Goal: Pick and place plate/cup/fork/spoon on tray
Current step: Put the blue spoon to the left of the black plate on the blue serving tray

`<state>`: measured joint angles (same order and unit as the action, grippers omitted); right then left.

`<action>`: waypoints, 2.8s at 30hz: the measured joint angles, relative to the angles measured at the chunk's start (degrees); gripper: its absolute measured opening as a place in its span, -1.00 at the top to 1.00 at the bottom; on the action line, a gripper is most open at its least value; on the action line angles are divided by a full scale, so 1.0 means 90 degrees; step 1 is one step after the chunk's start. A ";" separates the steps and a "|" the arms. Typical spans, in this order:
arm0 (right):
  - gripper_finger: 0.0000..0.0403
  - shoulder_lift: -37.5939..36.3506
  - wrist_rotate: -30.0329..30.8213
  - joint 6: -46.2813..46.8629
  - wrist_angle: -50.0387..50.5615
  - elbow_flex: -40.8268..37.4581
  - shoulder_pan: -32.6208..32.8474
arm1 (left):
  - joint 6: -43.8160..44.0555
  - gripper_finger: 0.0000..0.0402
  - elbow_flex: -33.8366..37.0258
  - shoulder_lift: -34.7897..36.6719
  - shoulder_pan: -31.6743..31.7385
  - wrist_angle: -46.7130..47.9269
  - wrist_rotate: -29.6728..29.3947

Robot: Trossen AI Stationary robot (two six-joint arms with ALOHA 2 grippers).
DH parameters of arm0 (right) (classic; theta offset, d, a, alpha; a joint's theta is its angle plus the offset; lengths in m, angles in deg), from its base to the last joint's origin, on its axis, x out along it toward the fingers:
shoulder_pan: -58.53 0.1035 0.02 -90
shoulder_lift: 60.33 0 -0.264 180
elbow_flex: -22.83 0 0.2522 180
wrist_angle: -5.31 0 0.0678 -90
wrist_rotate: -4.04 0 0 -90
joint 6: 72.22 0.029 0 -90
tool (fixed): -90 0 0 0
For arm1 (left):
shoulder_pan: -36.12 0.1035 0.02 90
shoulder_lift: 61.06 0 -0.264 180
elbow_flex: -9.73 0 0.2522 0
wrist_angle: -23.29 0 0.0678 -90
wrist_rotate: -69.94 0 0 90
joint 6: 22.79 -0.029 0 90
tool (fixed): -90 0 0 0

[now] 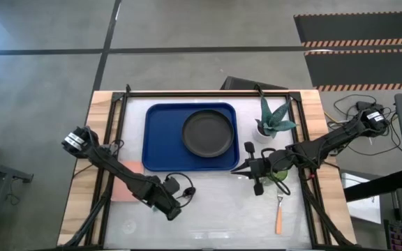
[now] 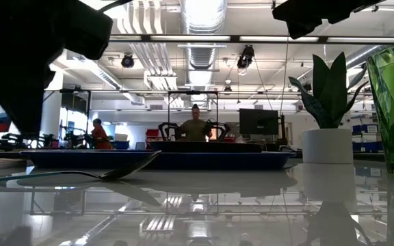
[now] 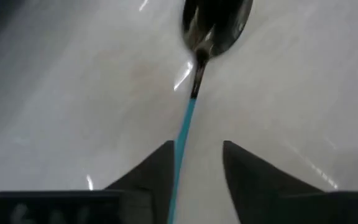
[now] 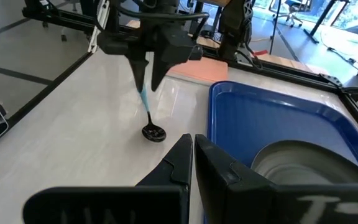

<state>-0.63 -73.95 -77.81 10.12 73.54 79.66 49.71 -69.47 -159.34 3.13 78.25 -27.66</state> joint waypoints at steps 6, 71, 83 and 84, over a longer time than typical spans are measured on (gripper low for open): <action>0.96 -0.0002 0.0001 0.0063 0.0037 0.0000 0.0000 | -0.0430 0.10 0.0040 -0.0154 0.0000 -0.0089 -0.0565; 0.96 -0.0007 0.0003 0.0221 0.0332 -0.0007 0.0001 | -0.0522 1.00 0.1180 0.1615 0.0076 -0.1232 -0.3184; 0.96 -0.0469 0.0001 0.0601 0.1158 0.0097 0.0002 | 0.0699 1.00 0.1276 0.2278 0.2105 0.0445 -0.3106; 0.96 -0.0517 0.0003 0.0658 0.1288 0.0095 0.0002 | 0.0710 1.00 0.1278 0.2253 0.2290 0.0514 -0.3104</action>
<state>-5.28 -73.92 -71.88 21.72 74.39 79.68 56.10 -57.96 -139.06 23.74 82.87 -55.60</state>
